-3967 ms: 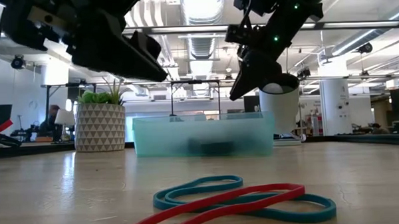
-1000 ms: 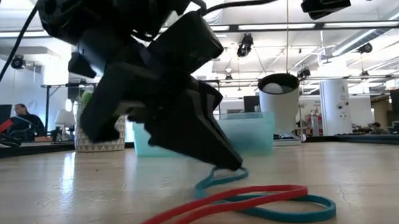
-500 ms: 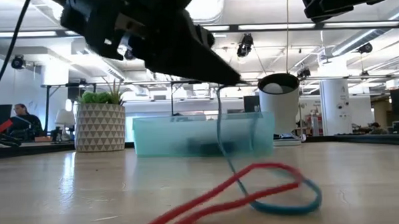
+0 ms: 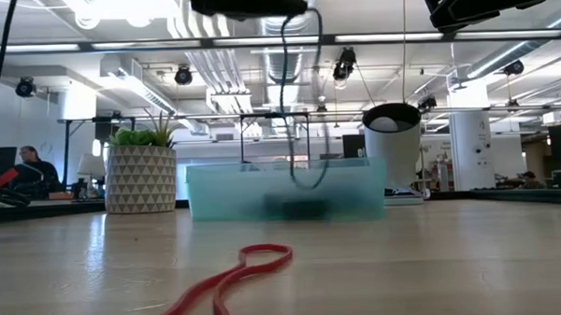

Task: Pick and place rubber bands into bin
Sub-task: Put the blue rubber band into the green bin, then put the red rubber band into the green bin

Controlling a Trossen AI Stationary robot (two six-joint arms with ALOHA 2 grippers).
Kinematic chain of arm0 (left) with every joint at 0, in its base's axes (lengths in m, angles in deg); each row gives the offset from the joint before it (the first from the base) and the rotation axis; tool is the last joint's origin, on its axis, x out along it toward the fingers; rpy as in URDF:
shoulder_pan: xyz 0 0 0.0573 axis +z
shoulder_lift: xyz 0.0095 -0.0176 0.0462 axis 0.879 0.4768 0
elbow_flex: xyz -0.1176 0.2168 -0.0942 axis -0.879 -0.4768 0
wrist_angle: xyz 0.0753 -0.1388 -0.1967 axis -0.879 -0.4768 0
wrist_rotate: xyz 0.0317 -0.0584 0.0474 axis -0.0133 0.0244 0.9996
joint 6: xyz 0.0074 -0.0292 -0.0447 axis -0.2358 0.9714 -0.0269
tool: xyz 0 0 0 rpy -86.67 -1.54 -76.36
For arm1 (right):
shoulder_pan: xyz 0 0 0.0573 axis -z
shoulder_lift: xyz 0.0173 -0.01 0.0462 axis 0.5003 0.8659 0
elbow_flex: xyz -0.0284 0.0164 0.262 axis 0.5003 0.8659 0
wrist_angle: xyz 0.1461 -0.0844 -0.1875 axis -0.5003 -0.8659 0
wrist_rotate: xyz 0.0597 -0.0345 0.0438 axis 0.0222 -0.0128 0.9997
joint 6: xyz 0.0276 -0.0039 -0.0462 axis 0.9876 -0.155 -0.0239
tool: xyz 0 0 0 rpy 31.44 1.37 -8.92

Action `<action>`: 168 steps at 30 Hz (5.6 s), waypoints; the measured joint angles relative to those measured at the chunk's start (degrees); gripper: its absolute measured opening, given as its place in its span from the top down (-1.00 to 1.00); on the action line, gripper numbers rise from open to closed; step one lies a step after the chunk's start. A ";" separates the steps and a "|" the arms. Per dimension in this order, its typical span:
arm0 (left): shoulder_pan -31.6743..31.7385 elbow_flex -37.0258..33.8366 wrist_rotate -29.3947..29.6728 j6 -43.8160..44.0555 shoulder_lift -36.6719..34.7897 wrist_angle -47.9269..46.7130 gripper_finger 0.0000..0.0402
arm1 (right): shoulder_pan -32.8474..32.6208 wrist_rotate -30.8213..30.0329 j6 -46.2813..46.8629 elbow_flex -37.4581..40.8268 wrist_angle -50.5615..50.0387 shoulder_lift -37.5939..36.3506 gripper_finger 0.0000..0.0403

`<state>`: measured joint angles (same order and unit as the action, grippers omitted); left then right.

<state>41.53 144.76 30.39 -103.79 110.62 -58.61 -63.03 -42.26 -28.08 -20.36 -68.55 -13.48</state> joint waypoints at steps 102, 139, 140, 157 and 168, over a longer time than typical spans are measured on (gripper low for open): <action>1.07 0.29 -28.76 9.01 24.54 5.56 0.42 | 0.17 -3.41 -0.62 3.34 3.88 0.04 0.71; 1.04 0.76 -26.95 14.90 23.68 9.99 0.42 | 0.15 -3.34 -0.20 3.34 3.76 0.04 0.72; 1.07 0.76 -28.05 14.90 23.67 10.62 0.41 | 0.15 -3.34 -0.20 3.34 3.76 0.04 0.72; 0.72 3.03 -30.37 14.74 29.80 12.52 0.41 | 0.15 -3.34 -0.02 3.32 3.67 -0.02 0.72; 0.44 3.41 -31.60 12.91 30.91 16.18 0.41 | 0.15 -3.34 -0.02 3.32 3.63 0.00 0.72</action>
<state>41.97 148.17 -1.21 -90.88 141.53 -42.43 -62.88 -45.60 -28.10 -17.04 -64.93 -13.48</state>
